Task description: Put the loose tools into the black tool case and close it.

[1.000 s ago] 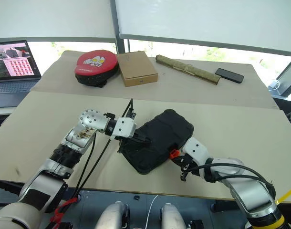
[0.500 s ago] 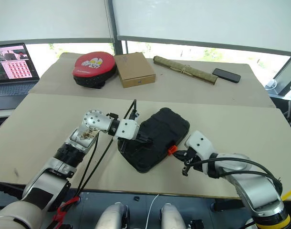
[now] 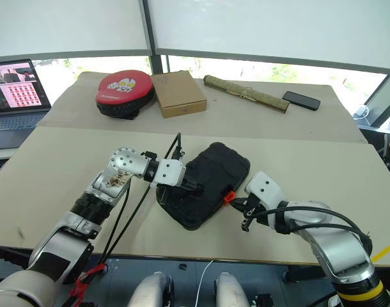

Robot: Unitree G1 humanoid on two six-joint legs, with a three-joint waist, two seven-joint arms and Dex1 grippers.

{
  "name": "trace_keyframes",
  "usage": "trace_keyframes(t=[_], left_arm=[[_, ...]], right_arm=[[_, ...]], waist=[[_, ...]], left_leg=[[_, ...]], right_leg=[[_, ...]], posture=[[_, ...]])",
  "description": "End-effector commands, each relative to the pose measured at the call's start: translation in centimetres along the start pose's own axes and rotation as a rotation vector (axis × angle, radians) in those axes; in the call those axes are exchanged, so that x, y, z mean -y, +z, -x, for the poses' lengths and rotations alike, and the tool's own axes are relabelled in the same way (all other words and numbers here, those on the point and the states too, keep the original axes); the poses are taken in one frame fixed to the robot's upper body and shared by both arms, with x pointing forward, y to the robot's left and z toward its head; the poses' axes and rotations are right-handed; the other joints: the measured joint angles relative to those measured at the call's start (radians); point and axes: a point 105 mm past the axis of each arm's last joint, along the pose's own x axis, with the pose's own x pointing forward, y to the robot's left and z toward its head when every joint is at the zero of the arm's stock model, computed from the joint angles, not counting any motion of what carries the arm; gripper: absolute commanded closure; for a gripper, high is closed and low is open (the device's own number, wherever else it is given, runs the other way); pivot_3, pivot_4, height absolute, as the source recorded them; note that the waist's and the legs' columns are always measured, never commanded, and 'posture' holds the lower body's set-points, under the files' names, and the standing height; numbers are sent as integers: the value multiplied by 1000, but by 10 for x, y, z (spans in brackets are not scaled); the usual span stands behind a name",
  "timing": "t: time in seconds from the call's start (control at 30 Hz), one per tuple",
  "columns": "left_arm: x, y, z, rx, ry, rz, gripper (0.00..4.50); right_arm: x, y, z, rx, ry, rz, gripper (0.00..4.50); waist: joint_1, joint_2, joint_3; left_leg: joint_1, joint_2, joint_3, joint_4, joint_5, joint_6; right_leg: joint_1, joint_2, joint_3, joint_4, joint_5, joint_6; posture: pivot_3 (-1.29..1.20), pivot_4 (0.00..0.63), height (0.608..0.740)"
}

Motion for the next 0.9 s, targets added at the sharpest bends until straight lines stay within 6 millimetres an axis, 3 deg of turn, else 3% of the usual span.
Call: trace_keyframes(t=[0.03,0.37,0.5,0.57,0.63,0.77,0.9], left_arm=[[27,-24,-13,-65,-96,85,4449],[27,-27,-12,-72,-83,94,4449],[17,-27,4,-73,-17,145,4449],[9,-28,30,-53,53,256,4214],[5,-27,63,-26,117,382,3801],[12,-20,132,-11,195,546,2393],[23,-8,174,-31,229,640,1184]], right_arm=[[2,36,4,130,-9,130,4500],[3,36,4,124,1,144,4500],[8,42,20,140,-4,91,4500],[10,42,38,149,26,44,4500],[4,40,61,157,111,2,3923],[1,33,99,126,192,-2,2675],[8,25,123,99,211,-32,1349]], waist=[[0,0,0],[8,4,-4],[8,4,-4],[6,4,-4],[2,4,-4],[-9,4,-3],[3,1,0]], left_leg=[[0,0,0,0,0,0],[0,-1,0,-1,0,0],[0,0,0,-1,0,0],[-1,0,0,-1,0,0],[-1,0,0,-2,0,0],[-1,1,0,-8,0,0],[-2,1,0,-9,0,0]], right_leg=[[0,0,0,0,0,0],[1,-1,0,-1,0,0],[1,-1,0,-1,0,0],[0,-1,0,-1,0,0],[-1,0,0,-1,0,-1],[-5,1,1,-1,-1,-3],[-5,0,-1,-1,-3,-2]], posture=[[0,150,740],[0,150,740],[0,150,740],[0,150,740],[0,150,740],[0,150,740],[0,150,740]])
